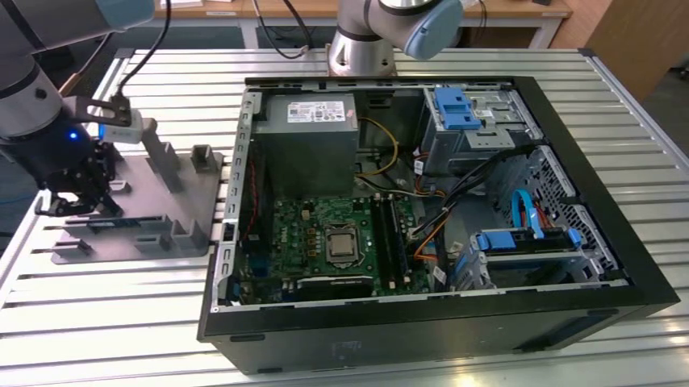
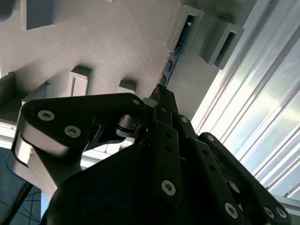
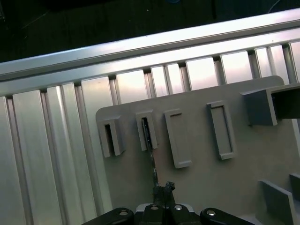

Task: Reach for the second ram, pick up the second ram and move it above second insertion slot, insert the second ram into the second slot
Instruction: 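Pick up the second ram and move it above second insertion slot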

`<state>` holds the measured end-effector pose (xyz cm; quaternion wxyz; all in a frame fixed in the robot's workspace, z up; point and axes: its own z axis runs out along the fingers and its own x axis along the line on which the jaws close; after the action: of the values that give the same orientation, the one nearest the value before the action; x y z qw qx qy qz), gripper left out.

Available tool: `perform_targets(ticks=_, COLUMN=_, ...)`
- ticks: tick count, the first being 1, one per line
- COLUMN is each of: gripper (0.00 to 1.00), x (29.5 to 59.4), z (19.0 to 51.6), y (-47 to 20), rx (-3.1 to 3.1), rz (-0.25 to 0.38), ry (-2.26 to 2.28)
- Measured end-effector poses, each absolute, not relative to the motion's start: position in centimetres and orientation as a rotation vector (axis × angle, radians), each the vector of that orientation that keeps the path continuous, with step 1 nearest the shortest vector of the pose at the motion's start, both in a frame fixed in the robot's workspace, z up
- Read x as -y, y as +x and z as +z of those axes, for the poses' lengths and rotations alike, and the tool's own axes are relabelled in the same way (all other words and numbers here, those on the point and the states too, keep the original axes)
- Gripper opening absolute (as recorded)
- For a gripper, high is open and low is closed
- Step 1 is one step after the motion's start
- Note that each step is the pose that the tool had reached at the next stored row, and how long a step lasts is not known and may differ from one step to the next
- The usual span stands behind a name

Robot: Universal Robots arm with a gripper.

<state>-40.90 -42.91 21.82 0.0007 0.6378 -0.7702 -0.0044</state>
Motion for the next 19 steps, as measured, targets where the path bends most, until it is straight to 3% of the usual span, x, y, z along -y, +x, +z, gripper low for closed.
perform_targets(ticks=19, gripper=0.1, x=42.91, z=21.82, y=-40.9, rx=2.296, rz=-0.014, ry=2.141)
